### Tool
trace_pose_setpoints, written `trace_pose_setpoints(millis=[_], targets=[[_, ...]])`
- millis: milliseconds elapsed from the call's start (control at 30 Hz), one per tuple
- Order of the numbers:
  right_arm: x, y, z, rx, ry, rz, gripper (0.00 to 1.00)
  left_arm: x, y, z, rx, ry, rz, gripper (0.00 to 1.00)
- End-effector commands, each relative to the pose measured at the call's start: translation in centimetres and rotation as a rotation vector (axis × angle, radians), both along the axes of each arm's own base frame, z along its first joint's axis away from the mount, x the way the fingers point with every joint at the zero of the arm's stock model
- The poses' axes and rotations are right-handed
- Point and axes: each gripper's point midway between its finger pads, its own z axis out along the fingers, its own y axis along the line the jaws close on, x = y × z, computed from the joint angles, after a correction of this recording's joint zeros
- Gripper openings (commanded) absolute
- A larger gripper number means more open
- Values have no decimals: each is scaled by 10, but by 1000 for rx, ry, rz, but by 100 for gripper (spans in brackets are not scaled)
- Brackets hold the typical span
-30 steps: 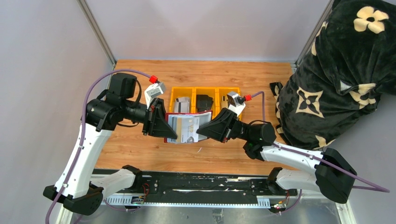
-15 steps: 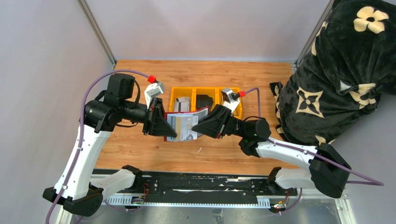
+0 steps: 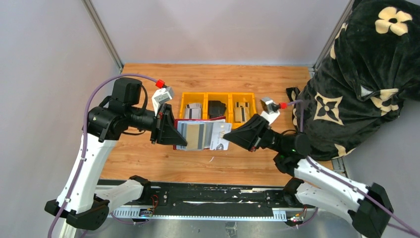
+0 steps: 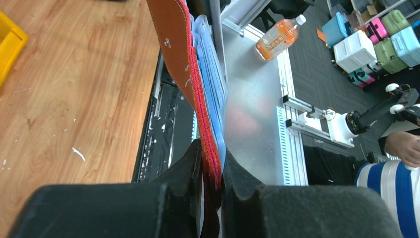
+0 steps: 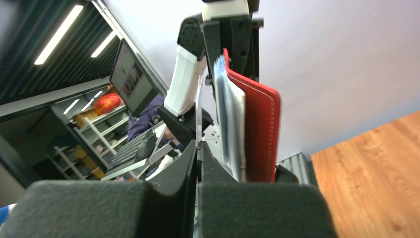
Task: Take the credit cards out of the card holder
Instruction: Remove the credit card from the card holder, then place the credit card in the storage box.
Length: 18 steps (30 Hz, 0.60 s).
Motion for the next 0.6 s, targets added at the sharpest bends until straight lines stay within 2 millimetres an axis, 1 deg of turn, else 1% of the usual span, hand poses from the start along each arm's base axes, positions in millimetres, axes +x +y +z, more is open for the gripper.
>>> trace_pose_setpoints(millis=[0, 100, 167, 267, 333, 367, 433, 467, 500, 567], targets=[[7, -25, -6, -61, -26, -108, 0, -1, 1, 9, -18, -54, 1, 0], [14, -38, -5, -105, -43, -179, 0, 3, 2, 4, -3, -62, 15, 0], [27, -44, -8, -163, -24, -237, 0, 8, 3, -3, 18, -84, 36, 0], [49, -50, -14, -242, 16, -294, 0, 18, 9, -21, 80, -172, 91, 0], [69, -52, -19, -279, 59, -322, 0, 26, 16, -37, 139, -247, 130, 0], [85, -53, -25, -320, 83, -342, 0, 30, 21, -47, 176, -284, 151, 0], [106, -53, -41, -393, 112, -364, 0, 41, 30, -63, 248, -344, 189, 0], [123, -52, -52, -441, 128, -381, 0, 45, 35, -72, 289, -363, 201, 0], [137, -52, -59, -460, 145, -395, 0, 48, 42, -81, 333, -389, 203, 0], [161, -45, -73, -503, 162, -393, 0, 49, 49, -94, 391, -404, 189, 0]])
